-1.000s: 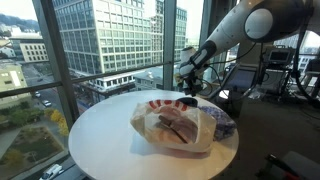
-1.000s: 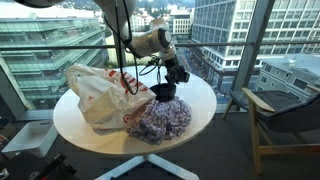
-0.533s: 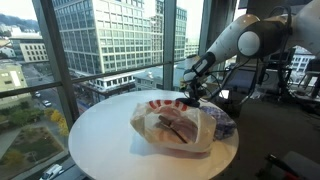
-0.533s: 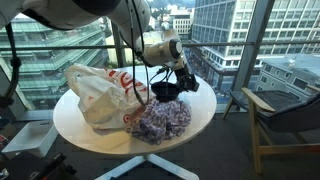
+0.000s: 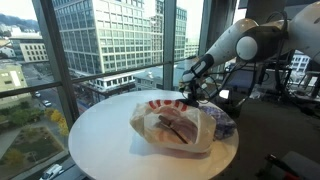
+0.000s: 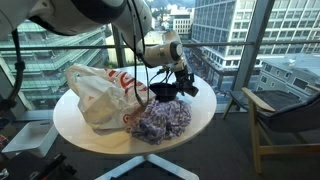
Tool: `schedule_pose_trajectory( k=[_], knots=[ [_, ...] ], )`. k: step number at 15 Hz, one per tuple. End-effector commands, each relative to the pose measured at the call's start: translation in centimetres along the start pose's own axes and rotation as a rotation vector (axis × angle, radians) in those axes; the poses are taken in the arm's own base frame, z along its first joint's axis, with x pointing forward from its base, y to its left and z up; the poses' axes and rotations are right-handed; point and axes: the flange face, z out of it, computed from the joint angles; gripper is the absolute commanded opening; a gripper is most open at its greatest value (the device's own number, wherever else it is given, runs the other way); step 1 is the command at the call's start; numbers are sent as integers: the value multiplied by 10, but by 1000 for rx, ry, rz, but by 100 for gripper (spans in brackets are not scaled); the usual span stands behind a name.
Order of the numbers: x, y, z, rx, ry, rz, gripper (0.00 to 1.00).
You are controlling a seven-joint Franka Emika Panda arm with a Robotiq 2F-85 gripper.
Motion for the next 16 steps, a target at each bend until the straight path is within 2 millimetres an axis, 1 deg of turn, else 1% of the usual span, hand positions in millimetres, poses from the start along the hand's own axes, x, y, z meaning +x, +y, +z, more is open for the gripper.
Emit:
schedule_pose_trajectory(
  k=[1,2,4,5,8,10,13,16],
  knots=[
    [-15,7,-28,45,-2,-30,98],
    [-19,9,-36,59,-1,-44,100],
    [-25,13,-58,91,7,-63,100],
    [-30,19,-72,103,1,-78,100],
    [-45,48,-116,155,35,-142,100],
    [-56,79,-142,146,52,-240,100],
    [-77,135,-181,141,6,-417,100],
    [-86,190,-220,155,-21,-539,100]
  ],
)
